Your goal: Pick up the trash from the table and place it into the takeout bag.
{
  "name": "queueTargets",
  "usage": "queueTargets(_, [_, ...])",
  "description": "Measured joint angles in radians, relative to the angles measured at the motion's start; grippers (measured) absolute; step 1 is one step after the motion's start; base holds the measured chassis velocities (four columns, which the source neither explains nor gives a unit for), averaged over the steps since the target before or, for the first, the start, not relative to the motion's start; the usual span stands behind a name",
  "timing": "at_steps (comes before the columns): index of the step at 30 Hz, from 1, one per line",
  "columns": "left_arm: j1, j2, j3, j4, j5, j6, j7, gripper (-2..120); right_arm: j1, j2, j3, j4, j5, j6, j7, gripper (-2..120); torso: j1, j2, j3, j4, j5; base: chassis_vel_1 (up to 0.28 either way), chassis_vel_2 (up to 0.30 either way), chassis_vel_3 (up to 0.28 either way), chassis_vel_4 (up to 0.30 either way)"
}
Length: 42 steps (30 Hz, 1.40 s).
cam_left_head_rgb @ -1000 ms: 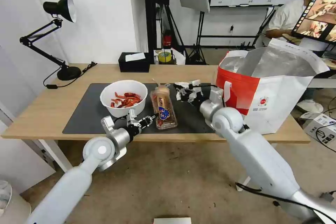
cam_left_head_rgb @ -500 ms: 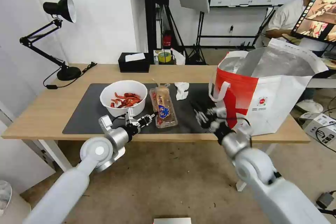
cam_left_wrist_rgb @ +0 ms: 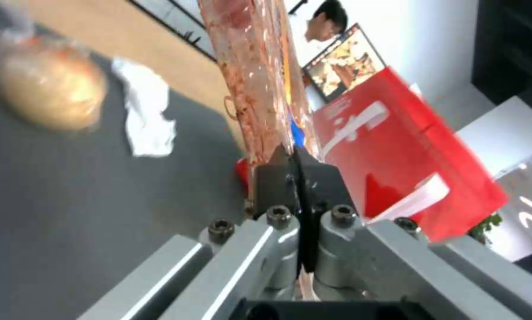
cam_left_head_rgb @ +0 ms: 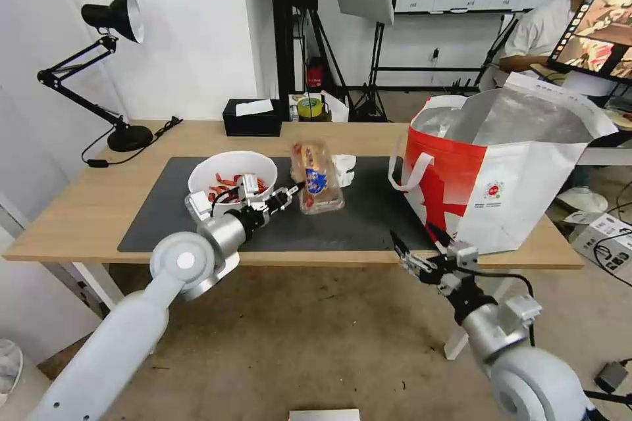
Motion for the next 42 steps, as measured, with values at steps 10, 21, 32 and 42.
queueTargets(10, [-0.156,-0.001,0.066,0.034,-0.057,-0.008,-0.027,0,-0.098,0.053,0.023,-0.005,-0.047,0.076,-0.012,100,0.000,0.000,0.000,0.0001,-0.0001,0.000,0.000,0.000,0.000])
queueTargets(21, [-0.415,-0.084,0.217,0.144,-0.102,-0.020,-0.052,0,-0.145,0.080,0.027,-0.008,-0.069,0.103,-0.027,100,0.000,0.000,0.000,0.0000,-0.0001,0.000,0.000,0.000,0.000])
queueTargets(32, [-0.614,-0.238,0.341,0.315,-0.110,-0.034,-0.059,0,-0.177,0.116,-0.006,-0.025,-0.110,0.135,-0.047,100,0.000,0.000,0.000,0.0000,0.0001,0.000,0.000,0.000,0.000])
queueTargets(42, [-0.721,-0.406,0.417,0.487,-0.059,-0.050,-0.058,0,-0.167,0.130,-0.034,-0.036,-0.124,0.136,-0.048,100,0.000,0.000,0.000,-0.0001,0.0002,0.000,0.000,0.000,0.000])
